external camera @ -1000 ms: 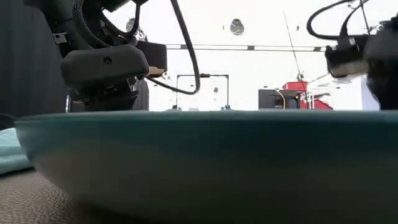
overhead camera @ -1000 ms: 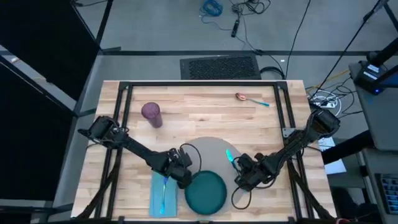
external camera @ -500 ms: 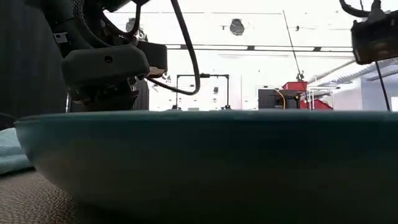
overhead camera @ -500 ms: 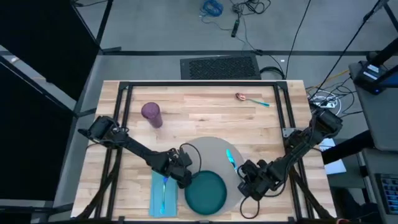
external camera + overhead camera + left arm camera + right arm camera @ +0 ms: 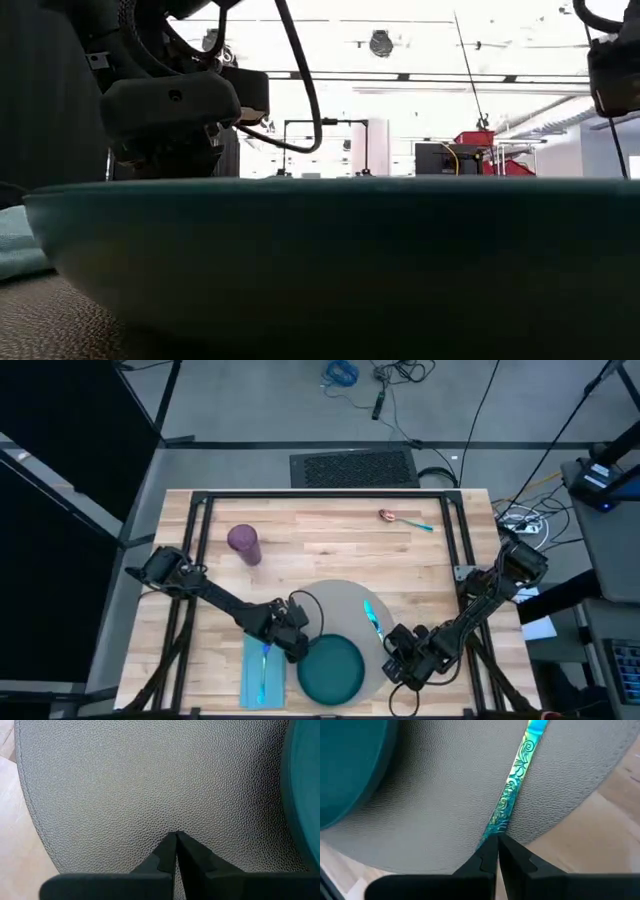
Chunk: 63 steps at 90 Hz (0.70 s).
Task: Set table place
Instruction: Put the iridescent knife on the gray mat
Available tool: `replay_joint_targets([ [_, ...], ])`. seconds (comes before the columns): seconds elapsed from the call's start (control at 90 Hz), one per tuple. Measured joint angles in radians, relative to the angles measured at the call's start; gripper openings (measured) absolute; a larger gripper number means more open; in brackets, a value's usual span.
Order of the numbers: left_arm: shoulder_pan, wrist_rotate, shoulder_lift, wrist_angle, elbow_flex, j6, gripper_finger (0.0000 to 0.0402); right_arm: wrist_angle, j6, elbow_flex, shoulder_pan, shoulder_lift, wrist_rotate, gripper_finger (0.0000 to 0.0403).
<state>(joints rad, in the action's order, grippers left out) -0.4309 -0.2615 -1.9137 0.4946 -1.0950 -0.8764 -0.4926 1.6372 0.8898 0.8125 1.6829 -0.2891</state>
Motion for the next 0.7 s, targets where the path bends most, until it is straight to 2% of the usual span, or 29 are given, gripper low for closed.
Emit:
replay_joint_targets([
  [0.7,0.000,0.003,0.000,-0.005,0.001,0.002,0.0000,0.066,0.057,0.003,0.048,0.034,-0.019,0.0000],
])
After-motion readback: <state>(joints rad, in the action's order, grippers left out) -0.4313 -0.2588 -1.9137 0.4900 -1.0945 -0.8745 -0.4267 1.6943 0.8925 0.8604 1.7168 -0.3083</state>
